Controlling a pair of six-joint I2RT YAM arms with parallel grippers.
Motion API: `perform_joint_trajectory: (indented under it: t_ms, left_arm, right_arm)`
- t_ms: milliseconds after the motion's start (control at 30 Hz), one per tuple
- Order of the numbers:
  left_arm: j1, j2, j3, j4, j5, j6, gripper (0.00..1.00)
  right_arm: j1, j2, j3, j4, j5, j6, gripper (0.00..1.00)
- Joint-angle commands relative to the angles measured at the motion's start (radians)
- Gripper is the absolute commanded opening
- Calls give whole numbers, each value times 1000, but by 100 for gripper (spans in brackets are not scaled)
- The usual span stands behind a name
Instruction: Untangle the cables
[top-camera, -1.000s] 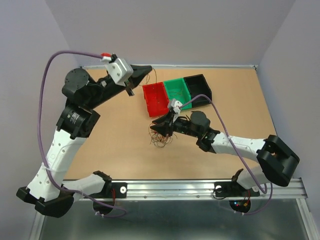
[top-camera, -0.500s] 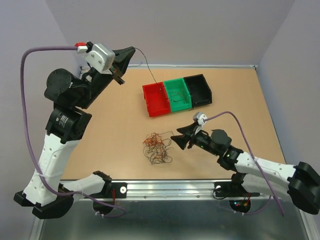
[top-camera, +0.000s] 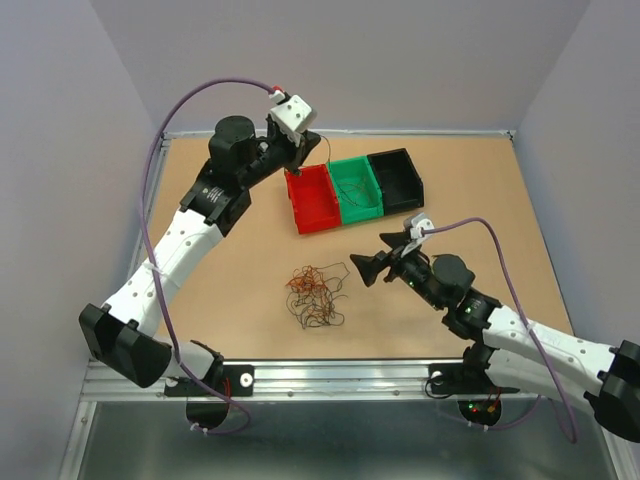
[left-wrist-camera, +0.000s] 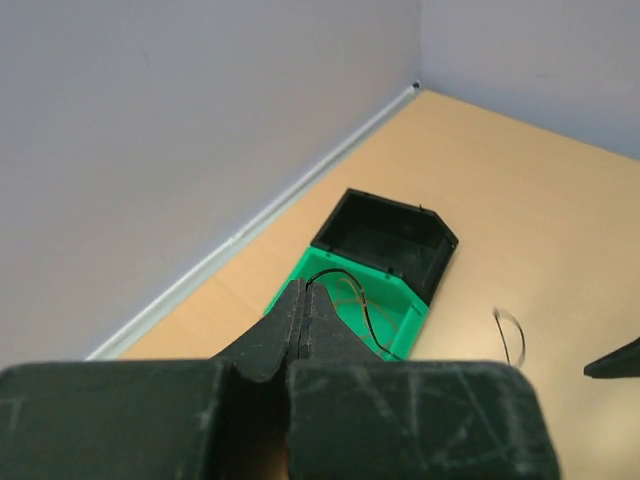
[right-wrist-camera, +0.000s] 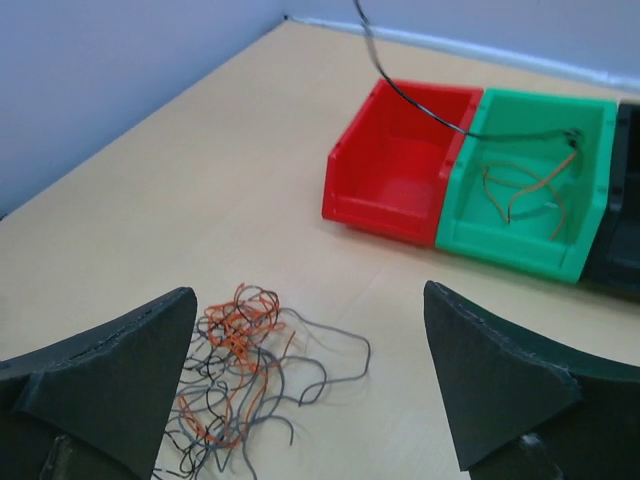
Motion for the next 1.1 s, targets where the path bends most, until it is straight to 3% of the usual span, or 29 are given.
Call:
perform_joint_trajectory:
  t_ms: [0,200,500,633,733,833,1033,1067]
  left_arm:
    - [0,-9,-18,80,112,-15,0]
    - [-6,-9,-113,161,126,-92,0]
    - [-6,-82,-253,313,93,-259,0]
    - [12,-136,-310,358,57,-348,0]
    - [31,-188,-357,410,72,-441,0]
    - [60,-227,-374,427,82,-486,0]
    - [160,-231,-385,405,63,-543,0]
    - [166,-228,-388,404,54,-546,0]
  right_arm:
    - [3,3,158,71,-68,-180,100]
    - [1,158,351,122,-68,-231,100]
    - [0,561,620,235,-103,-277,100]
    - [1,693,652,397,-110,-251,100]
    - [3,753,680,438,-76,-216,96]
    - [26,764,689,445,82,-214,92]
    - [69,657,594,396,22,-194,91]
    - [72,643,583,378,1,-164,94]
